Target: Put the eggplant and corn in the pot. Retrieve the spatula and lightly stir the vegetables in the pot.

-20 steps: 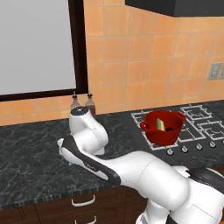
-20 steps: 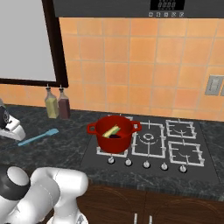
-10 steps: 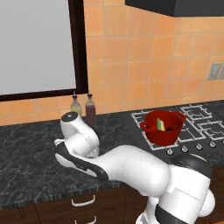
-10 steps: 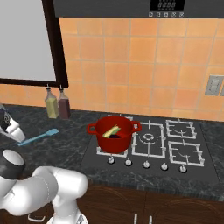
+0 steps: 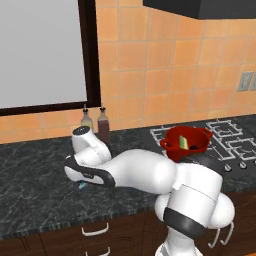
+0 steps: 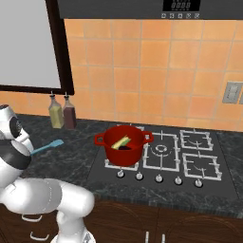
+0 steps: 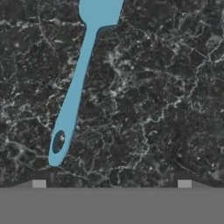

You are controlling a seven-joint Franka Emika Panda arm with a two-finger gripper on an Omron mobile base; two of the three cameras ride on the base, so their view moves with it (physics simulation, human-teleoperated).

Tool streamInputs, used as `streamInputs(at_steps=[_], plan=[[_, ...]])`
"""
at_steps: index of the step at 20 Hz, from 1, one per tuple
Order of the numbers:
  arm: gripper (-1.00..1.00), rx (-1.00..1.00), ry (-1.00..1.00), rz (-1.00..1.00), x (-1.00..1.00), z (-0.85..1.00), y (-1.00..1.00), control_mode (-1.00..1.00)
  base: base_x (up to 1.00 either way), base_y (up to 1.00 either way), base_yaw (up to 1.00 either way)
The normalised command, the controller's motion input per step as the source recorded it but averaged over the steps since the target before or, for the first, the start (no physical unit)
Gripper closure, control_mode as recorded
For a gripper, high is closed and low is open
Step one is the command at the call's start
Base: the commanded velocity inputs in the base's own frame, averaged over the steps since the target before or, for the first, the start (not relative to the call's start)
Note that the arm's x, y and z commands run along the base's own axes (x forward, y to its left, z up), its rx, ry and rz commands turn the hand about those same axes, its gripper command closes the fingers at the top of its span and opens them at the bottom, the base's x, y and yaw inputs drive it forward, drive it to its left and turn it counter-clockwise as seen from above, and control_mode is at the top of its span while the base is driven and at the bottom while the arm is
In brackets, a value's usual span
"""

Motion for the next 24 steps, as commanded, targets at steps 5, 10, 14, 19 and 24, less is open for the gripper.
streamInputs(at_steps=[5, 10, 14, 19, 24], plan=[[-1.00, 0.00, 0.10, -0.07, 0.10, -0.23, 0.13, -1.00, 0.00, 0.00, 0.00], [-1.00, 0.00, 0.03, -0.05, 0.24, -0.06, 0.12, -1.00, 0.00, 0.00, 0.00], [-1.00, 0.00, 0.02, -0.01, 0.10, -0.15, 0.08, -1.00, 0.00, 0.00, 0.00], [-1.00, 0.03, 0.00, 0.00, 0.03, -0.34, 0.07, -1.00, 0.00, 0.00, 0.00], [-1.00, 0.00, 0.00, 0.00, 0.24, -0.34, 0.14, -1.00, 0.00, 0.00, 0.00]])
